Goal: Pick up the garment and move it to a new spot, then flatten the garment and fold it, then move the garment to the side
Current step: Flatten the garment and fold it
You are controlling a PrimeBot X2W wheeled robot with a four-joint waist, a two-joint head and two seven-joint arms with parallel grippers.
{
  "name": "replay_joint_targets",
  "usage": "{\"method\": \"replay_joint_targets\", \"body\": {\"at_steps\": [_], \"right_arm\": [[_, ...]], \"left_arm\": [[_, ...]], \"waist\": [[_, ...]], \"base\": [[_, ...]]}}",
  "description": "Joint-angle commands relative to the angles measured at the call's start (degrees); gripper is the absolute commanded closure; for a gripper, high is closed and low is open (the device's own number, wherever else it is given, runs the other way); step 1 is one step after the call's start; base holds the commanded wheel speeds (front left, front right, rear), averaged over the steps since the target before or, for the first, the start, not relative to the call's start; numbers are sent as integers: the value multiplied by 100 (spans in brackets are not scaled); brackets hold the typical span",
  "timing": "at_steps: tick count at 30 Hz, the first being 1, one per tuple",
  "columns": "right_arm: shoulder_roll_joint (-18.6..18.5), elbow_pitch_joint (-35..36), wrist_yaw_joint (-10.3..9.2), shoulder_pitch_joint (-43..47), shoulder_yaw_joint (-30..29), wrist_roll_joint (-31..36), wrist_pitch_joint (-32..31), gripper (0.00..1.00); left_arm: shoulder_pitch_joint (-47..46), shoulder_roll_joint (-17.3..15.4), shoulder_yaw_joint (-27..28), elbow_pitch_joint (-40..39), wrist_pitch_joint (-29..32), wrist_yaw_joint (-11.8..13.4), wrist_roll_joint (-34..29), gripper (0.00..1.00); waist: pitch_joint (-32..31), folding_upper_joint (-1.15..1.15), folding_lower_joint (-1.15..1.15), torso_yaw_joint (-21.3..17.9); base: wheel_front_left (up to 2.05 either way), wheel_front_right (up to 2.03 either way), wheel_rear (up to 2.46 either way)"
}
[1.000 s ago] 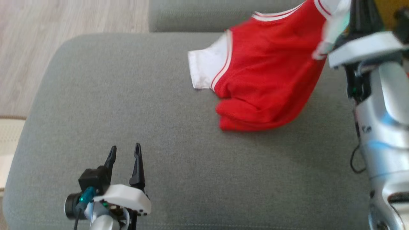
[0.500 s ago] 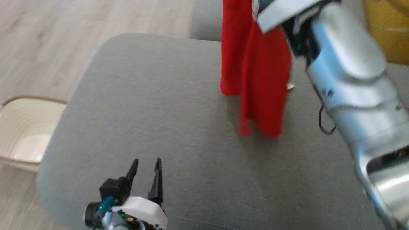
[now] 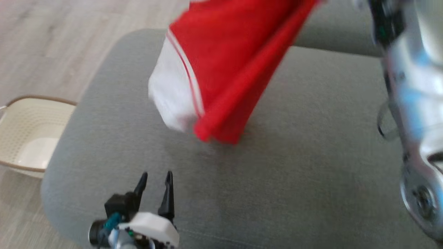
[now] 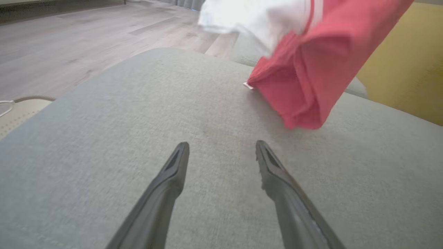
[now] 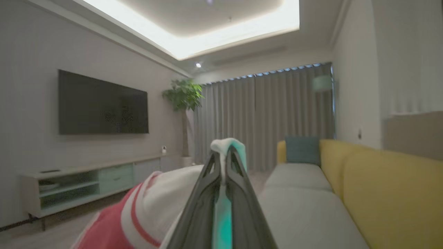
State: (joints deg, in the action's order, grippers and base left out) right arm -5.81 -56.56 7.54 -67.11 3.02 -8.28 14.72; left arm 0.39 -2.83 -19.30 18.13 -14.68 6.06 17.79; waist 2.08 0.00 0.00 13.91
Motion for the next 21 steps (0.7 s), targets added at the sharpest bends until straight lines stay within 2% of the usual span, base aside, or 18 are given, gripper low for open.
{"method": "replay_joint_targets", "body": {"at_steps": [1,5,8,9,10,15,21], "right_arm": [[-52,46,-5,189,-122,168,27,100],[-315,-375,-5,1093,-785,699,27,100],[-349,-563,-5,1734,-1180,998,27,100],[-313,-568,-5,1900,-1296,1067,27,53],[-263,-516,-5,2046,-1415,1119,27,0],[41,130,-5,2604,-1522,1404,28,0],[252,766,-5,3100,-1340,1138,28,0]], "left_arm": [[-375,-5,224,-220,-32,-14,-41,0],[-595,-5,237,-222,-32,-61,-76,0],[-726,-5,226,-206,-32,-103,-107,0],[-757,-5,226,-195,-32,-111,-116,0],[-789,-5,226,-179,-32,-124,-128,0],[-910,-5,256,-122,-32,-152,-172,0],[-1068,-5,298,-47,-32,-159,-172,0]], "waist": [[245,0,0,-255],[506,0,0,-506],[652,0,0,-675],[687,0,0,-734],[715,0,0,-788],[770,0,0,-1050],[788,0,0,-1291]], "base": [[0,0,0],[0,0,0],[0,0,0],[0,0,0],[0,0,0],[0,0,0],[0,0,0]]}}
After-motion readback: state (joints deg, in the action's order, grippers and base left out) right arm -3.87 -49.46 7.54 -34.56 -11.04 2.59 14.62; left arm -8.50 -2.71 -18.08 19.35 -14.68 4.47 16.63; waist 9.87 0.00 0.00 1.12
